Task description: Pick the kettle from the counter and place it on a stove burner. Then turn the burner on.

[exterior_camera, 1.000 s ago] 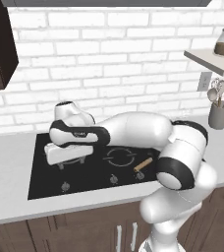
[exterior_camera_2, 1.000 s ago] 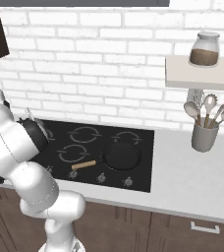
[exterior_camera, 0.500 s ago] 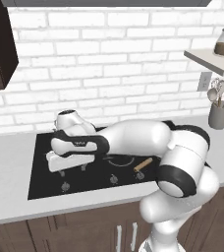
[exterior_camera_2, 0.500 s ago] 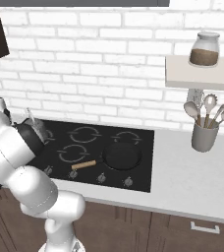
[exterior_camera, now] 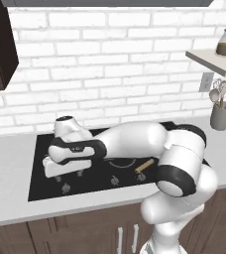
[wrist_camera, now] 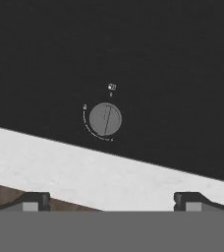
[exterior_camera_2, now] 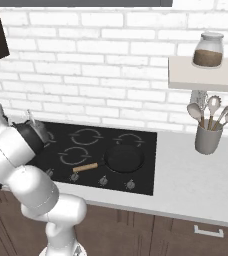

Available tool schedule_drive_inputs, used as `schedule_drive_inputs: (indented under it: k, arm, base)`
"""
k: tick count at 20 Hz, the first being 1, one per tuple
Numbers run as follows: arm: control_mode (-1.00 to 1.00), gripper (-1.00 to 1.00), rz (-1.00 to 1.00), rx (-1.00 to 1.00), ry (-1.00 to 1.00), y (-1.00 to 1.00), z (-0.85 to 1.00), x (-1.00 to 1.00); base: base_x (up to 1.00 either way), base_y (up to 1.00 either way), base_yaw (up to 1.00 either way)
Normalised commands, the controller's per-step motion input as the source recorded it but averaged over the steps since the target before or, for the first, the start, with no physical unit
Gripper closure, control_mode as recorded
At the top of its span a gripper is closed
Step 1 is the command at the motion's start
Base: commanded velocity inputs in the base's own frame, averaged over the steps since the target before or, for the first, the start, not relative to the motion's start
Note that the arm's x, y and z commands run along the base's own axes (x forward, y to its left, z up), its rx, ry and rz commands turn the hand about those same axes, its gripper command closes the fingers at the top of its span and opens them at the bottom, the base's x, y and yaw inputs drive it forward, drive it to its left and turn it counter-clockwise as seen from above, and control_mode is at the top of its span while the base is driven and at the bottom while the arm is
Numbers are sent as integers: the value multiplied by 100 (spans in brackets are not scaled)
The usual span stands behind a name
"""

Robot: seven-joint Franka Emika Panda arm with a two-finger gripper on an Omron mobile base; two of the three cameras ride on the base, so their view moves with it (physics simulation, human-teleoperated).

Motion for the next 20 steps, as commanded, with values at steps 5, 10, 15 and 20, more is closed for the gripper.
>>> schedule_drive_inputs:
  k: [5,10,15,20]
  arm:
    - [-100,-100,-5,0,0,10,-12,26]
    - [-100,-100,-7,0,0,0,-54,43]
    - [-100,-100,-3,0,0,1,-45,9]
    - [-100,-100,-1,0,1,0,-22,-6]
  base:
    - [0,0,0]
    - [0,0,0]
    - [0,0,0]
    - [0,0,0]
